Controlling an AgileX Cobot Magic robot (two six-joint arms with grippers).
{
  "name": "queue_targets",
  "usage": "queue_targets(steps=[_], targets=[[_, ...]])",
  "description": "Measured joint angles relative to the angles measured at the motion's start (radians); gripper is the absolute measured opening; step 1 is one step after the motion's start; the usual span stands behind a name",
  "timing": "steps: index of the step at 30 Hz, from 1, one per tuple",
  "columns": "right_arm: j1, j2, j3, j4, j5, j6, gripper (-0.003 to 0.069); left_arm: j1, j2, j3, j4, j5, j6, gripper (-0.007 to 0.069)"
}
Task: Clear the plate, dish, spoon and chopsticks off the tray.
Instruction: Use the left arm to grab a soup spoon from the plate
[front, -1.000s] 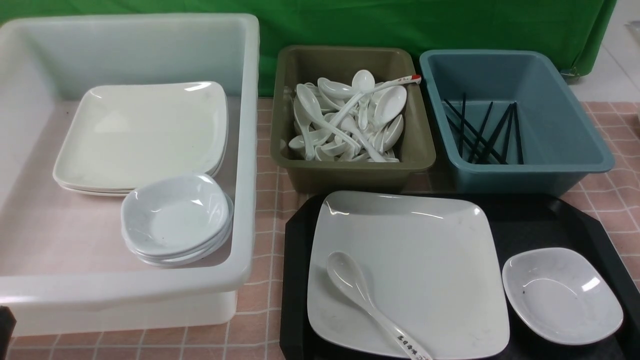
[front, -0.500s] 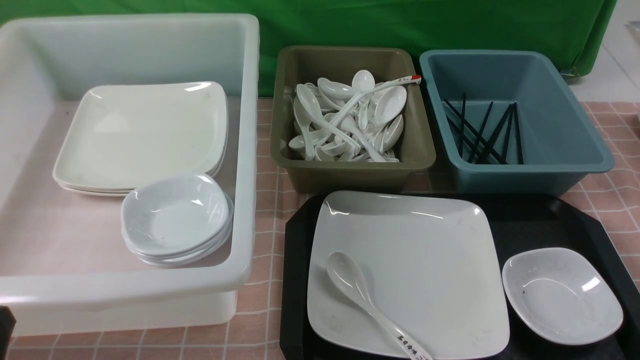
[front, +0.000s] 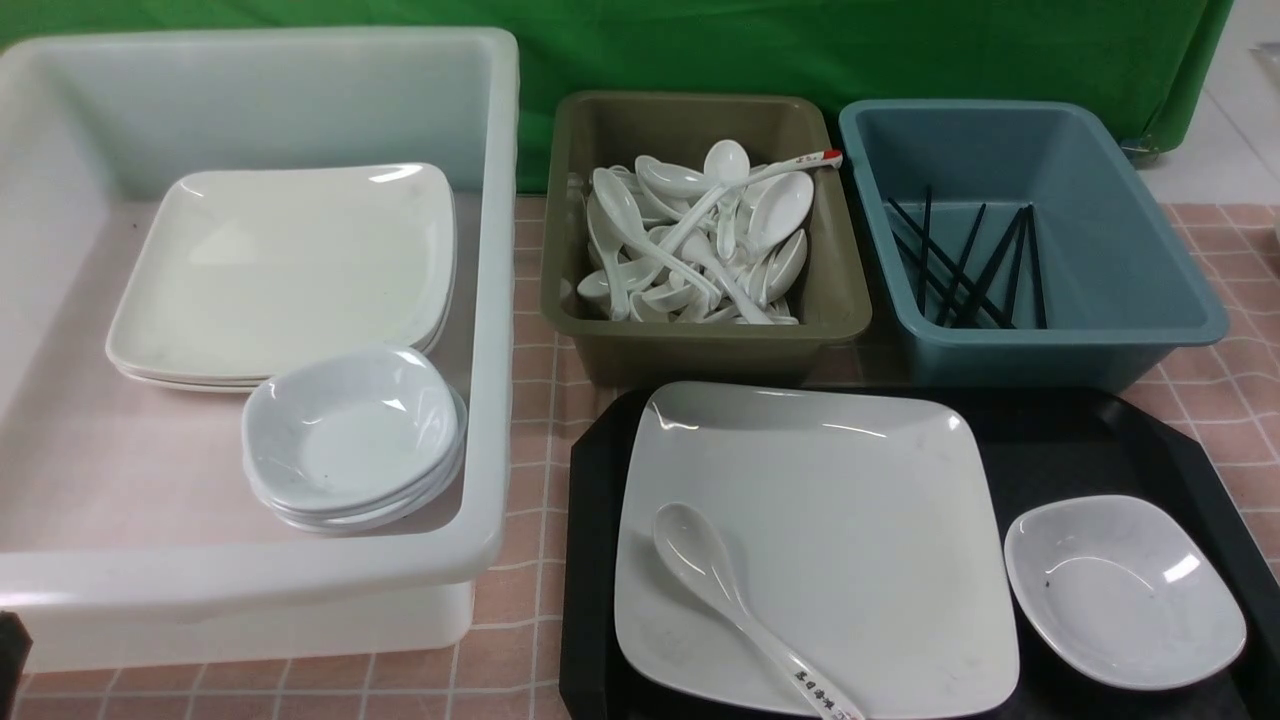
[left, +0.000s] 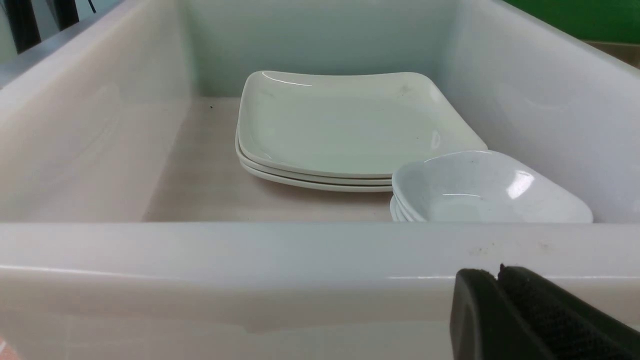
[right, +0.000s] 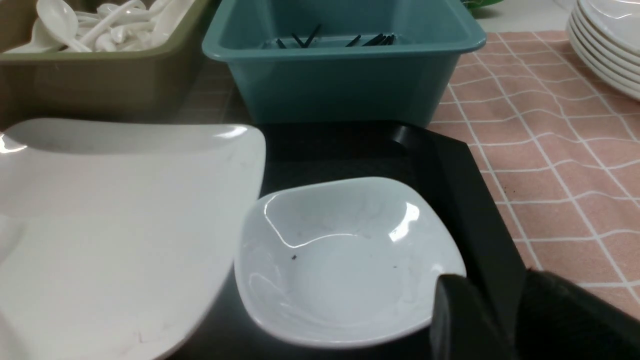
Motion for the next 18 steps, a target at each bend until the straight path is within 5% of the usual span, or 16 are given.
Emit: queue_targets(steps=[18], targets=[[0.000, 0.000, 0.000, 0.000, 0.000, 0.000, 0.0242, 0.000, 0.000, 0.000, -0.034, -0.011, -0.019, 0.0020]])
